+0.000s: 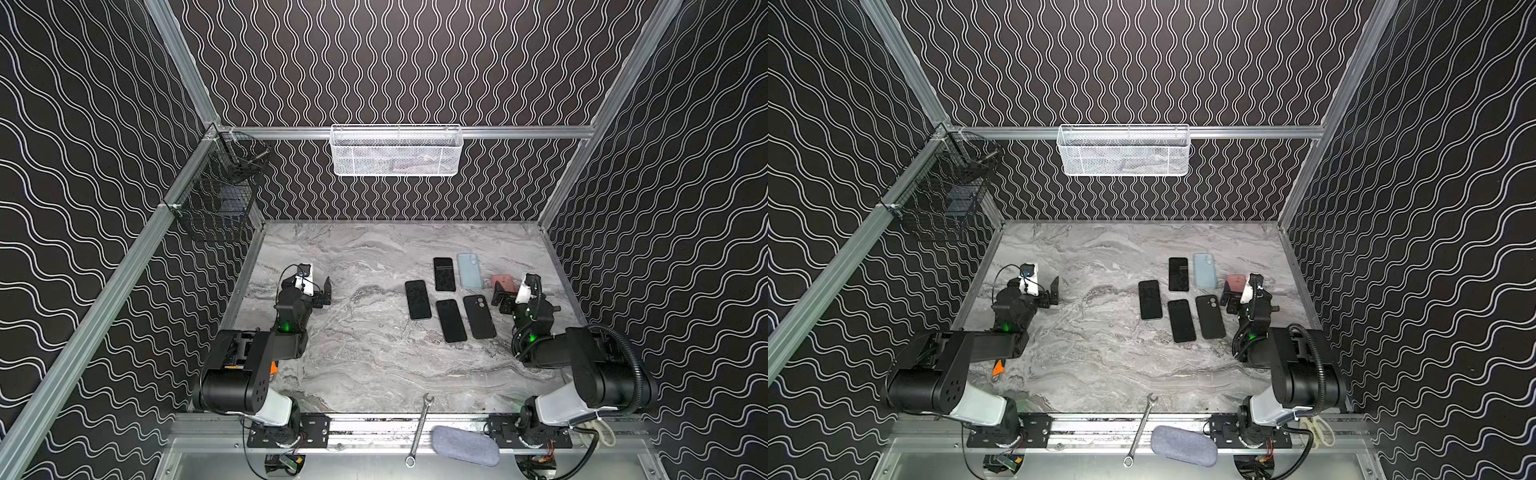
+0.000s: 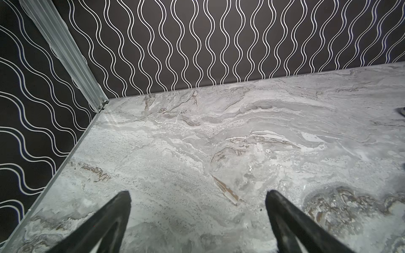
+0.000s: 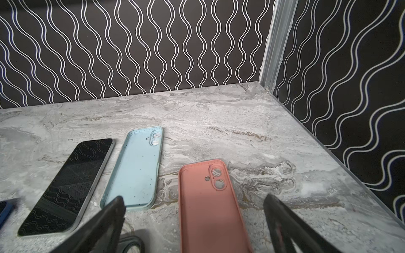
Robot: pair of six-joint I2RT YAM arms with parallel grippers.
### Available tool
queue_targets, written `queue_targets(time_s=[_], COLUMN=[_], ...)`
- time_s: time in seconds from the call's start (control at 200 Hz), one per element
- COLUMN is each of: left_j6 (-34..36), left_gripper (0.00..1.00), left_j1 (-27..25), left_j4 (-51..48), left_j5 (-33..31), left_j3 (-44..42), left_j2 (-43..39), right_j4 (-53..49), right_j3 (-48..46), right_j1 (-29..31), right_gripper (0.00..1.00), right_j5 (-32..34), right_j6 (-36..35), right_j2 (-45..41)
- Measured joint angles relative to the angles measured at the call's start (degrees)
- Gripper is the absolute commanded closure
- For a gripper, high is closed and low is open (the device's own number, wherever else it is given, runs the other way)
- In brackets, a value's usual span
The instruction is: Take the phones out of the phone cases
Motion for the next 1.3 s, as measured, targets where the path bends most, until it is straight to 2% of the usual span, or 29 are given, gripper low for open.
queue_targets(time_s=[0.36, 0.596, 0.811, 1.302], left_j6=[0.0, 0.0, 0.0, 0.0], left_gripper=[0.01, 0.01, 0.01, 0.01], left_j1=[0.0, 0.0, 0.0, 0.0], left_j4=[0.0, 0.0, 0.0, 0.0], left_j5=[0.0, 0.0, 0.0, 0.0], left_j3=[0.0, 0.0, 0.0, 0.0], left_j2=[0.0, 0.0, 0.0, 0.0], right_j4=[0.1, 4.5, 2.1, 0.0], right_j3=[-0.2, -4.7, -0.2, -0.1], right_j1=[0.0, 0.0, -0.1, -0.2], right_gripper=[0.00, 0.00, 0.00, 0.00], right_j5=[0.0, 1.4, 0.0, -0.9], right_j6=[0.0, 0.0, 0.0, 0.0], right_j2=[0.0, -0.2, -0.3, 0.0])
